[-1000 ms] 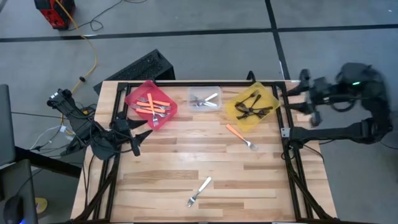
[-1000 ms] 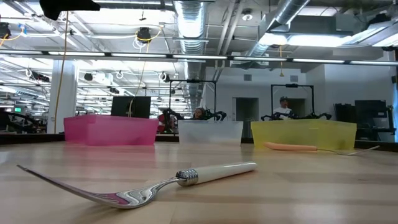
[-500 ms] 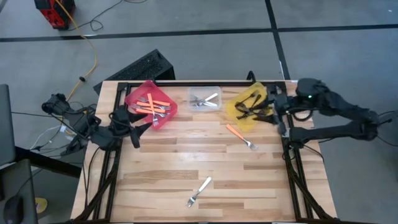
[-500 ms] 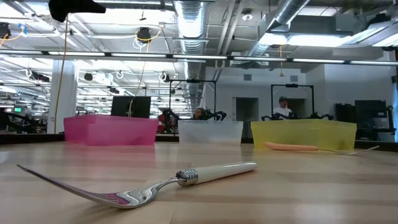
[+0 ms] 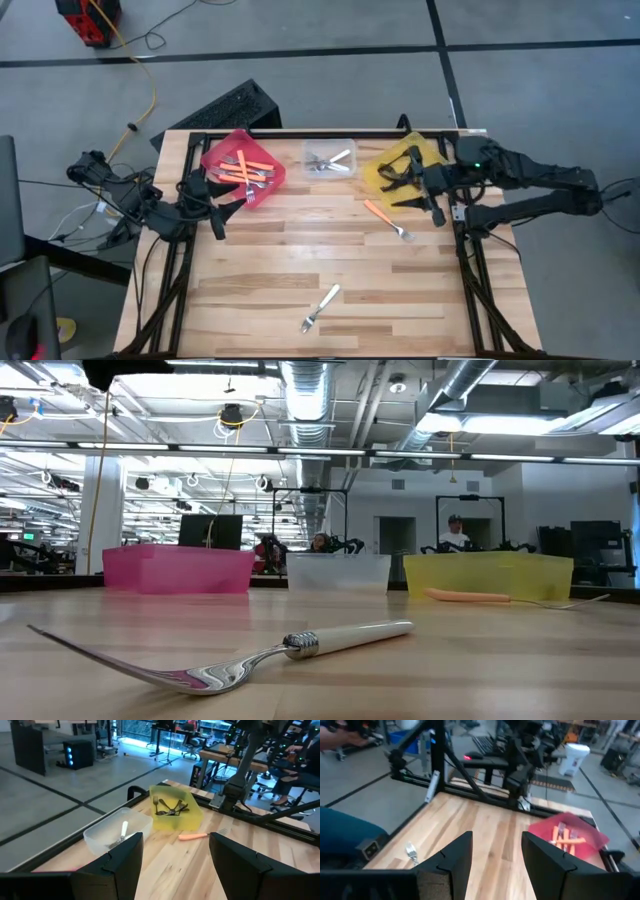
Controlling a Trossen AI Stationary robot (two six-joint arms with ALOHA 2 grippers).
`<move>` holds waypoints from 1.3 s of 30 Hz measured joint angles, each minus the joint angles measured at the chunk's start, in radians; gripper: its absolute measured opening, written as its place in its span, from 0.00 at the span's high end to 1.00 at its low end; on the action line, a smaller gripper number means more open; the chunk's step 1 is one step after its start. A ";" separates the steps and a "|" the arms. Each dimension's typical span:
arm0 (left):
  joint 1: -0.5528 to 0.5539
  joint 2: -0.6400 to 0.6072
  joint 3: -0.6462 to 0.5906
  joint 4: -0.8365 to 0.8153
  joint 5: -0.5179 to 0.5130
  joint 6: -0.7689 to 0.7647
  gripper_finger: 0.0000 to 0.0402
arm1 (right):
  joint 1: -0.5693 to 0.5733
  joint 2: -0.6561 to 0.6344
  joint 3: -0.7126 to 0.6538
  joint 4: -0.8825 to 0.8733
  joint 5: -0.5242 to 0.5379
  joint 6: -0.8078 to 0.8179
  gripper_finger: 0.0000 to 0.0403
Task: Sort silverware by color (type)
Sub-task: Put the orange fork into the red bin
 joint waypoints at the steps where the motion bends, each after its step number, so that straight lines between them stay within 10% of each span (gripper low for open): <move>1: 0.000 0.000 0.000 0.011 0.001 0.016 0.47 | 0.007 -0.015 0.000 0.000 0.000 0.000 0.52; 20: -0.002 -0.159 -0.058 0.045 0.021 0.148 0.47 | 0.021 -0.371 -0.001 -0.322 0.052 0.275 0.52; 39: -0.002 -0.163 -0.134 0.236 0.205 0.167 0.47 | 0.168 -0.289 -0.578 0.470 -0.042 0.446 0.52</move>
